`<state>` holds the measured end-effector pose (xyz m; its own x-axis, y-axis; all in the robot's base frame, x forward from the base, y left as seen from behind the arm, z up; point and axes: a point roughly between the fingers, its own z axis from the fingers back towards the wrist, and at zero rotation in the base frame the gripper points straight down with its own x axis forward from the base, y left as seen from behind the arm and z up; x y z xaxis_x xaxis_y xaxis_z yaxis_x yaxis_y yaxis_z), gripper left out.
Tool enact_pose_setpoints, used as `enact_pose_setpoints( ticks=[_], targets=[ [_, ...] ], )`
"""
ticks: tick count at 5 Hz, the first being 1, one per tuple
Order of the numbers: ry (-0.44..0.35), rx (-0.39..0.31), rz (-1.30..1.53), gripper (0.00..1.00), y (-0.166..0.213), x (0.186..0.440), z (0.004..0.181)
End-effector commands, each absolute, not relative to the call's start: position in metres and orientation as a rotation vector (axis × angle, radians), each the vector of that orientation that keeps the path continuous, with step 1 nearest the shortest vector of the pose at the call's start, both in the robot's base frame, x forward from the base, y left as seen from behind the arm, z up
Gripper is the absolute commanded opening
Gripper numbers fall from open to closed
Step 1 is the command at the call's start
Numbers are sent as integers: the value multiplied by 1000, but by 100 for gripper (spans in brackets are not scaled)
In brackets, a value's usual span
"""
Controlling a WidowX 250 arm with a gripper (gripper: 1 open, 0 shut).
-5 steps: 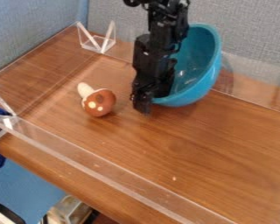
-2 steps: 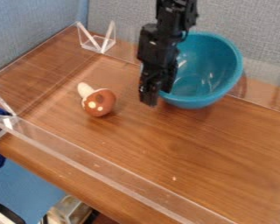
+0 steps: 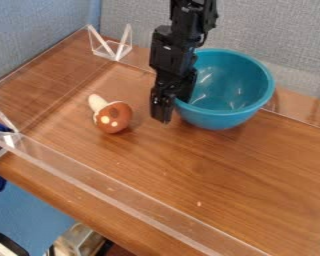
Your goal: Remove the mushroom from inside the blue bowl and put it on the table
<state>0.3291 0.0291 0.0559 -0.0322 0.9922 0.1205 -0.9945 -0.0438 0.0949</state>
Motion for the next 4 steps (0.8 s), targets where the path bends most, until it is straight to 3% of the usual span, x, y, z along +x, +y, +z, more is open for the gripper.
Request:
enact_pose_setpoints(
  ticks=[1, 3, 4],
  targets=[
    [-89, 117, 1607, 100, 34, 336, 79],
    [-99, 128, 1602, 100, 45, 341, 74],
    [-111, 124, 1545, 0, 51, 335, 74]
  ],
)
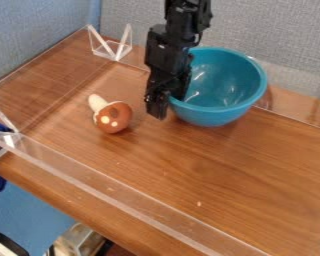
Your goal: Remove the mushroom from inside the blue bowl and put it on the table
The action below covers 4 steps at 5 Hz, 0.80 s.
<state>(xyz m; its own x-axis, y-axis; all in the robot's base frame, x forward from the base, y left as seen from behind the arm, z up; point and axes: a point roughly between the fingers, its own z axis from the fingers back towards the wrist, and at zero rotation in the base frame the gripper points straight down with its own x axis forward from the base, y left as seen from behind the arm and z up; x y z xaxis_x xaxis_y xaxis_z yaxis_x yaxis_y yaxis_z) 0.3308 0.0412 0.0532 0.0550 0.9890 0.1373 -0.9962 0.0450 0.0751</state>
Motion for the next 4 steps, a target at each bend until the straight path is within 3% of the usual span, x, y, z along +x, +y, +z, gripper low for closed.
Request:
enact_pose_setpoints(
  ticks=[1, 4],
  targets=[
    [-120, 127, 1531, 0, 58, 333, 71],
    [-120, 137, 1552, 0, 83, 329, 77]
  ],
)
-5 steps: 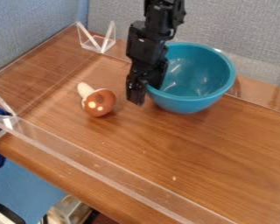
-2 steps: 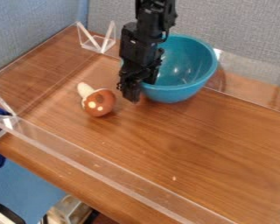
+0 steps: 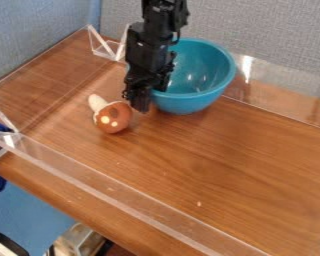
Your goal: Remove the mushroom from inside the blue bowl and put it on the table
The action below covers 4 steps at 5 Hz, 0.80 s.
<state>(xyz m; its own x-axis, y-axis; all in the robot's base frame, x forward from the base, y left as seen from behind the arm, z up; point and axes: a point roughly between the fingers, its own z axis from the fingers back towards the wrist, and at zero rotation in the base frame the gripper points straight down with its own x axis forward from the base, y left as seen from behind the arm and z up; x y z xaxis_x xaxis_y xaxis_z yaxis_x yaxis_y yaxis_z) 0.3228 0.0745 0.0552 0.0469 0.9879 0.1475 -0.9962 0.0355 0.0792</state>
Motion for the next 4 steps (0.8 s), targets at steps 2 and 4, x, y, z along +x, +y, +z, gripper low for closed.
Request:
enact_pose_setpoints(
  ticks=[2, 4],
  targets=[
    [-121, 147, 1618, 0, 108, 326, 76],
    [-133, 165, 1730, 0, 126, 323, 60]
  ],
)
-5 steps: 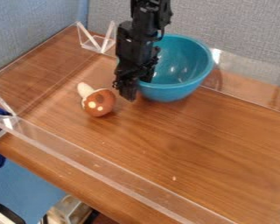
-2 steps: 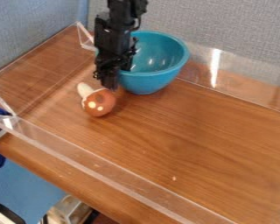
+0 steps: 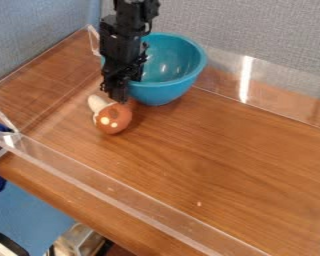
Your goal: Remove the mushroom from inside the blue bowl and put it on the table
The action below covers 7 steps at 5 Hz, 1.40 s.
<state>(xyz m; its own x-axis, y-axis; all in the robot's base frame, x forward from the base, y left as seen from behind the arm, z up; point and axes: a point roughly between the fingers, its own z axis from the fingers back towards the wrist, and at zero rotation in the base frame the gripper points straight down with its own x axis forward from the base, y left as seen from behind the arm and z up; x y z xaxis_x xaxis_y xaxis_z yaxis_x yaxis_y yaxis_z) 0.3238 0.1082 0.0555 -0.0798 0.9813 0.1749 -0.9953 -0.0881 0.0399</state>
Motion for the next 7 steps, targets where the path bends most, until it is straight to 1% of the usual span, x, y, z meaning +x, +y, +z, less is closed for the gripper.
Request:
enact_pose_setpoints(
  ticks=[1, 3, 6, 7],
  targets=[
    [-139, 176, 1819, 0, 137, 323, 48],
    [-157, 188, 1890, 0, 162, 319, 31],
    [-183, 213, 2049, 0, 169, 311, -11],
    [-186, 225, 2104, 0, 165, 307, -24]
  ],
)
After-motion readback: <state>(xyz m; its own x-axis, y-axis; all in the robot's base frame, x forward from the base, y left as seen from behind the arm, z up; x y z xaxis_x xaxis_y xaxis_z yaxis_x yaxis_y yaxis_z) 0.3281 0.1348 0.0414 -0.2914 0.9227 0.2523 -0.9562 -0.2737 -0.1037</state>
